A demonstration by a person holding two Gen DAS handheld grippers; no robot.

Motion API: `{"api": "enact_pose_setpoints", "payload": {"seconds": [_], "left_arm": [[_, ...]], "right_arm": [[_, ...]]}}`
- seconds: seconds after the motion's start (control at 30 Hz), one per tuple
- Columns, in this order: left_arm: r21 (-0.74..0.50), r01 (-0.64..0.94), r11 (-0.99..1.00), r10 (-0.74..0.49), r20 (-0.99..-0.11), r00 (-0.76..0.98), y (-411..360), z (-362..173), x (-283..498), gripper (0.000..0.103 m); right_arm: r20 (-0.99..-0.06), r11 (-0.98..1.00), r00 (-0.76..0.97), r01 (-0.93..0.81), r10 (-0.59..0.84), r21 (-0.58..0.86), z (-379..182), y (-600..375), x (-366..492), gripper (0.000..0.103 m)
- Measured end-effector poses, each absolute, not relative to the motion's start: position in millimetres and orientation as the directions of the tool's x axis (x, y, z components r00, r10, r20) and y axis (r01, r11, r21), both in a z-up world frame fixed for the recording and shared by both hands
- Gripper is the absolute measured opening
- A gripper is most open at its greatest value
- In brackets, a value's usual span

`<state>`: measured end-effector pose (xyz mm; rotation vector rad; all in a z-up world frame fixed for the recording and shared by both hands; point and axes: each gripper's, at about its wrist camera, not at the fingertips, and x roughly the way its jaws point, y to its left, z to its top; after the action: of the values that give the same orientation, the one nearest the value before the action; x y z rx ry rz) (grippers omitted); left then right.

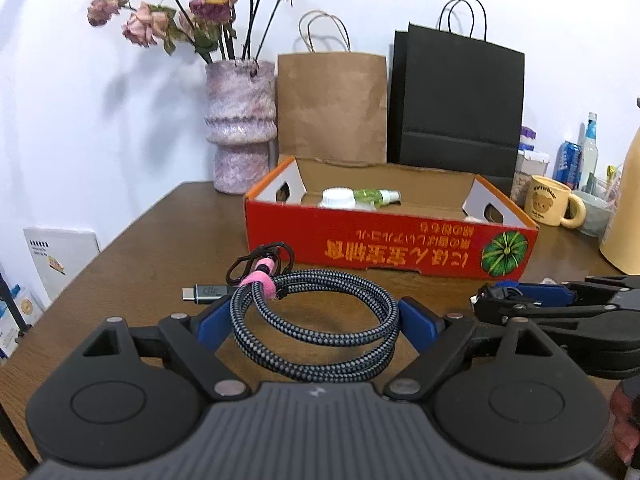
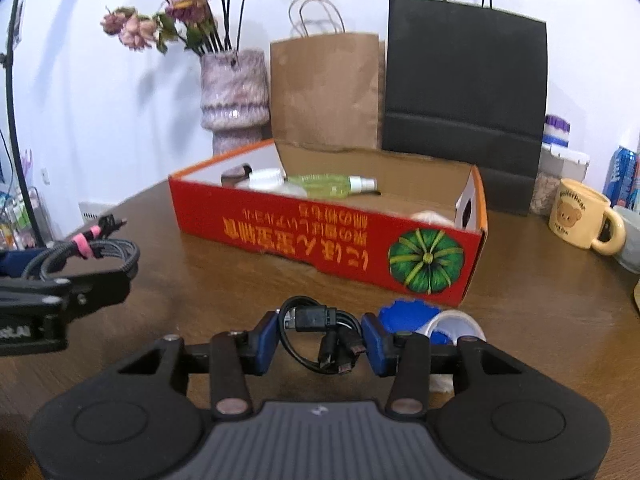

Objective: Organize rigid objects
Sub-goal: 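Carry both cables into the red box and open both grippers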

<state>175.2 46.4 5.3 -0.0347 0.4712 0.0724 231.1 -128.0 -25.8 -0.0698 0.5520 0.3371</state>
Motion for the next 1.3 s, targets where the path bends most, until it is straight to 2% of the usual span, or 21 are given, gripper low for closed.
{"api": "enact_pose_setpoints", "payload": {"seconds": [0.4, 0.6, 0.83, 1.07, 1.3], "left_arm": [[-0.04, -0.134, 0.99, 0.108, -0.38, 0.918, 32, 43, 211, 0.088], [-0.07, -0.152, 0.986, 0.12, -0.336, 0.934, 23, 58, 239, 0.088], [-0.084, -0.167, 0.982, 0.135, -0.302, 0.944, 16, 65, 277, 0.088], [-0.067, -0.176, 0.982, 0.146, -0.315, 0.938, 12, 58, 320, 0.088], [-0.039, -0.171, 0.984, 0.148, -0.341, 0.928, 9, 47, 361, 0.088]], "right_arm": [[-0.39, 0.935, 0.853, -0.349, 0.346, 0.066, 19, -136, 248, 0.044], [-0.353, 0.938, 0.871, -0.338, 0.341, 0.073, 32, -139, 270, 0.044], [-0.337, 0.942, 0.881, -0.323, 0.333, 0.086, 35, -146, 305, 0.044], [-0.33, 0.944, 0.884, -0.315, 0.33, 0.098, 34, -151, 341, 0.044], [-0.361, 0.949, 0.878, -0.302, 0.314, 0.089, 23, -151, 375, 0.044]]}}
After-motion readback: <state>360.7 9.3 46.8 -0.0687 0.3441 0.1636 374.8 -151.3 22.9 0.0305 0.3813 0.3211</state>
